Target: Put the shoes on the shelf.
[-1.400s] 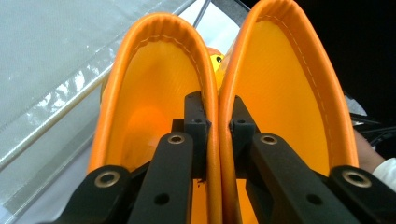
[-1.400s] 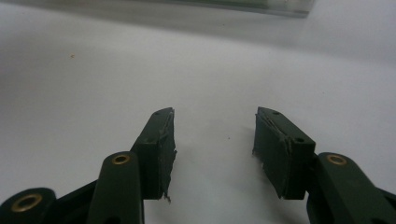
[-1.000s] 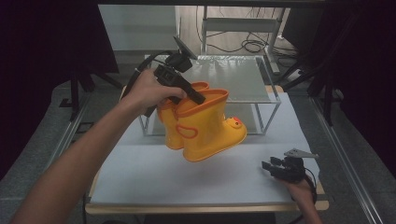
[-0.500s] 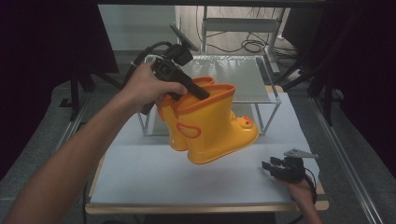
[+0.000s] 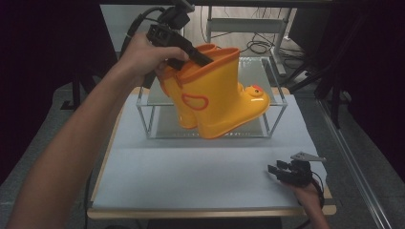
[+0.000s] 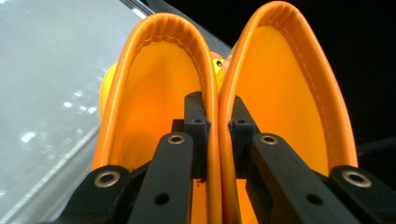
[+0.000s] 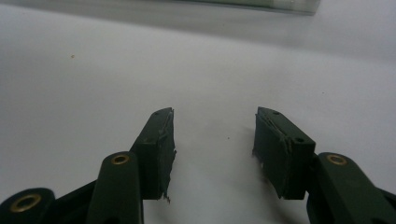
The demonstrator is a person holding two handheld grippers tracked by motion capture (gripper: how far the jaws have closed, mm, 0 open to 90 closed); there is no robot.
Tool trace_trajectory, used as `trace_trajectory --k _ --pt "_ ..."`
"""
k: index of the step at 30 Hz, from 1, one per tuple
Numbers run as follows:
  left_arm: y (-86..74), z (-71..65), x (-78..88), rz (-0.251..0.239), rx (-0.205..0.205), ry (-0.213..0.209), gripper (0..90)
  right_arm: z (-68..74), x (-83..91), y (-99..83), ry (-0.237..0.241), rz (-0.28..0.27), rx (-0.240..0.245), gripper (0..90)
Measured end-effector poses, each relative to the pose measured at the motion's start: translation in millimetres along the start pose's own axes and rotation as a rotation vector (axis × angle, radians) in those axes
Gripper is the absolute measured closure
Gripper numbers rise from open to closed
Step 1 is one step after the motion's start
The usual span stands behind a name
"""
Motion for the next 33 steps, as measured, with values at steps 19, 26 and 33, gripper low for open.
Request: trace_trajectory --k 19,26,33 --pt "76.7 67.7 -5.3 -0.111 0.149 0.200 82.6 -0.3 0.0 0.1 0.010 -0.005 -0.012 47.1" --pt "88.2 90.8 -11.7 -0.123 0.188 0.257 82.6 0.0 0.4 -0.1 0.014 -0.002 -0.013 47.2" --pt "92.9 110.0 -26.2 -0.127 0.224 0.284 82.6 -0.3 0.3 -0.1 0.014 -0.003 -0.010 47.3"
Point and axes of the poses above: each handheld gripper's, and its own axes: x roughly backward along the jaws, y roughly out of its top, z roughly to its left, the point moved 10 cm from there along -x, roughly forward along the jaws, and after that the axes turned 8 degrees about x, right-handed, at the moved point
